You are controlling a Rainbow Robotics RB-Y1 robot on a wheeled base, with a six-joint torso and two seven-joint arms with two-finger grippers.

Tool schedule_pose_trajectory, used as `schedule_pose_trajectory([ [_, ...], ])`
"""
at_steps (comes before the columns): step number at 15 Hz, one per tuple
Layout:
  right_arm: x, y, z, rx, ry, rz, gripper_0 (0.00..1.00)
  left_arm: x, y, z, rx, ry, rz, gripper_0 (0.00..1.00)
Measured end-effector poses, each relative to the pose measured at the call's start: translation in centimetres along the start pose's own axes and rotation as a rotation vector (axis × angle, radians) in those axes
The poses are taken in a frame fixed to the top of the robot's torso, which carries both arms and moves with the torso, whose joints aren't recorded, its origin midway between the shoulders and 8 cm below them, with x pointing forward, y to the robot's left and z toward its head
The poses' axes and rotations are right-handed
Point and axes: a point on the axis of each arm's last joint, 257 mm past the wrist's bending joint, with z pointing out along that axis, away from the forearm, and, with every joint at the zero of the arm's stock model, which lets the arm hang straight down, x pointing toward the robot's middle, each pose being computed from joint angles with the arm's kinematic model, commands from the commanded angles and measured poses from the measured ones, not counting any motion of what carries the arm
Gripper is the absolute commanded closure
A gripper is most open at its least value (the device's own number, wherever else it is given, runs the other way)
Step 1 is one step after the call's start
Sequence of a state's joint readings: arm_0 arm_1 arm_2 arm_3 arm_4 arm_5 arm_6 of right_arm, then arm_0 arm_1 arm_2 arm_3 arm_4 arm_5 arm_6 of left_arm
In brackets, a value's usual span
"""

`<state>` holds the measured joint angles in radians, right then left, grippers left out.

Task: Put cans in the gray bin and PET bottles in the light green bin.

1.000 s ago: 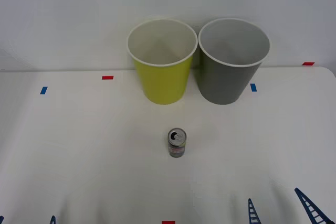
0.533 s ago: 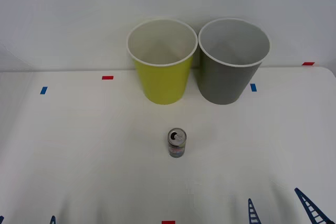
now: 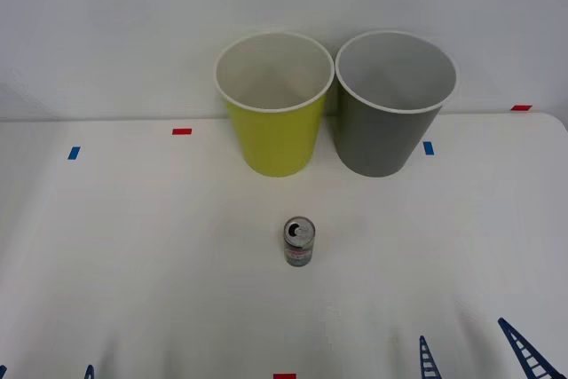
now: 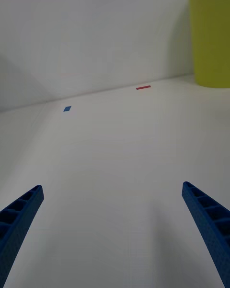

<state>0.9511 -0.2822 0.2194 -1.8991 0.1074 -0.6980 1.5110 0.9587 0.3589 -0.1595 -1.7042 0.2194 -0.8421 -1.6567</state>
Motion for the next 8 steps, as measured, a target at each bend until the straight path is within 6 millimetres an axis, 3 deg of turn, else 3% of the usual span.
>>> schedule_pose_trajectory([
  [8, 0.0, 0.0, 0.0, 0.0, 0.0, 0.0, 0.0, 0.0, 0.0, 0.0, 0.0, 0.0, 0.0, 0.0],
])
